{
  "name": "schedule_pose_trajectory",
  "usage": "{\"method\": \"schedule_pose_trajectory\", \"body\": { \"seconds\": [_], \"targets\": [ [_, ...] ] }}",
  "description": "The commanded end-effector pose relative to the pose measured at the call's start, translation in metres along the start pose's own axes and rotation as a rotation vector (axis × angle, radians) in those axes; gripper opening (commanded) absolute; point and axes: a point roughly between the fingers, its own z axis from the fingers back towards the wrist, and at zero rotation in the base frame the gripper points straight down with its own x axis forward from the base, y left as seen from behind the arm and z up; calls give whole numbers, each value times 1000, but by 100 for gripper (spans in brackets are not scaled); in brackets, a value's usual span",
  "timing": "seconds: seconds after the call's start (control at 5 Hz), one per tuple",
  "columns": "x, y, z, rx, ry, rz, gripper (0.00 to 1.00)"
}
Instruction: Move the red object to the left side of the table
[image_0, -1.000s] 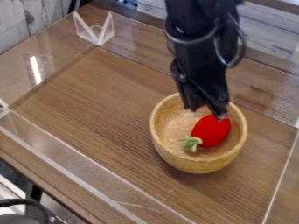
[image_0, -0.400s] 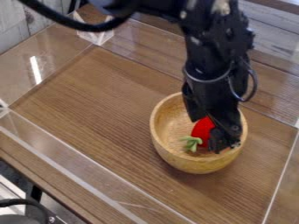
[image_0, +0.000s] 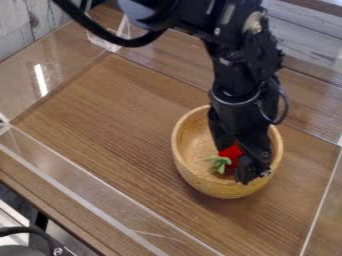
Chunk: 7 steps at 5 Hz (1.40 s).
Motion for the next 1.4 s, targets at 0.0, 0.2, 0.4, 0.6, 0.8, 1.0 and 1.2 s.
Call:
{"method": "schedule_pose_trajectory", "body": {
  "seconds": [0.0,0.2,0.4,0.6,0.8,1.0,1.2],
  "targets": [
    [14,10,5,6,-32,9,100],
    [19,17,1,-2,-28,16,100],
    [22,24,-3,-6,-25,24,100],
    [25,29,-7,-7,-19,28,100],
    [27,33,-12,-15,-10,29,100],
    [27,35,-17,-22,-1,28,100],
    [27,35,-20,-32,5,27,100]
  ]
}}
